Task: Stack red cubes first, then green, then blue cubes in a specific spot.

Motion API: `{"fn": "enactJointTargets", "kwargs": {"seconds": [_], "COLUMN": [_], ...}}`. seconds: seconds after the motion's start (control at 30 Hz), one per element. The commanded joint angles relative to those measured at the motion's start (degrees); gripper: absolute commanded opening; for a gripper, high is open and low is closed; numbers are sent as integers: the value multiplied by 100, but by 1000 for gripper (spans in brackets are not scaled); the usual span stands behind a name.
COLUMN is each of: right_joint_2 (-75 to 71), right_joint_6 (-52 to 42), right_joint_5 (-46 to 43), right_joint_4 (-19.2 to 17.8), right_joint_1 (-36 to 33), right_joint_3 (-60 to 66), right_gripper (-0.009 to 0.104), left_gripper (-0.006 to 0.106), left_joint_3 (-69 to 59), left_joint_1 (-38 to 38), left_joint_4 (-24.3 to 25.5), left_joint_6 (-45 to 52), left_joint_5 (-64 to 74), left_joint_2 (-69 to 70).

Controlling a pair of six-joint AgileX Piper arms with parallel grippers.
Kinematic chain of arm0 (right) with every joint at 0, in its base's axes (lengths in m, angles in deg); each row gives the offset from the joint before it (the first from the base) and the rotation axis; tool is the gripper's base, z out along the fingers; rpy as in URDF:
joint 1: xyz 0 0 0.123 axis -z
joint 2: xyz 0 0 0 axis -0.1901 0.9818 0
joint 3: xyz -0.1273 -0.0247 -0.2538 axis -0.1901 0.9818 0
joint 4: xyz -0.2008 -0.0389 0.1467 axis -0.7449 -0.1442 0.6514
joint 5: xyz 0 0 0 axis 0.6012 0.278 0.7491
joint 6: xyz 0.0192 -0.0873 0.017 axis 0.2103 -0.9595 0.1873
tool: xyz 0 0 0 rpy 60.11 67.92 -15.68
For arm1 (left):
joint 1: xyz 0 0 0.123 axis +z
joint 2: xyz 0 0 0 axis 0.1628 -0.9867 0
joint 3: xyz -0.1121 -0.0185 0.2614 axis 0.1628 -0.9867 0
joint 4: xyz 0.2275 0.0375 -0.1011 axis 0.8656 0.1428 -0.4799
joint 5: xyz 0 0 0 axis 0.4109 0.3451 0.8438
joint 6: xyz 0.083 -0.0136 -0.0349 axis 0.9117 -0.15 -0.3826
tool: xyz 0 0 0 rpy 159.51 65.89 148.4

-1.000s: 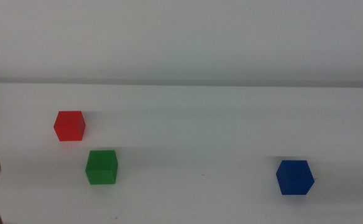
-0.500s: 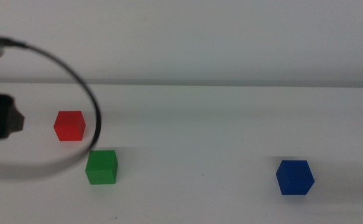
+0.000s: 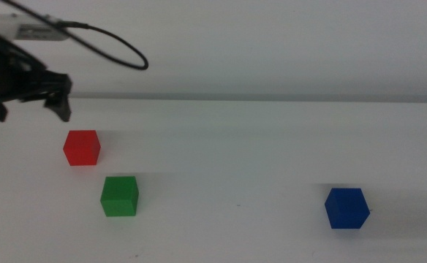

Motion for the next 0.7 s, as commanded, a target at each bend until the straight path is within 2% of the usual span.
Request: {"fn": "enactJointTargets", "kwargs": {"seconds": [0.0,0.1,0.33,0.67], "right_joint_2": [-210,-210,-210,-210], "right_joint_6": [-63,-63,-63,-63], "right_joint_5": [-6,-6,-6,-6], "right_joint_4": [-34,-34,-34,-34], "right_joint_1": [36,36,36,36], "right_joint_3": [237,237,237,237], "right_gripper": [87,87,87,87], "left_gripper": [91,91,91,91], "left_joint_3": [482,864,1132,1132], "left_joint_1": [-137,-255,-266,-244], "left_joint_4": [92,391,134,64], "left_joint_6": [-326,-498,-688,-581], "left_joint_5": [193,292,124,-310], "left_joint_2": [-538,-1019,-1617,-2087]}}
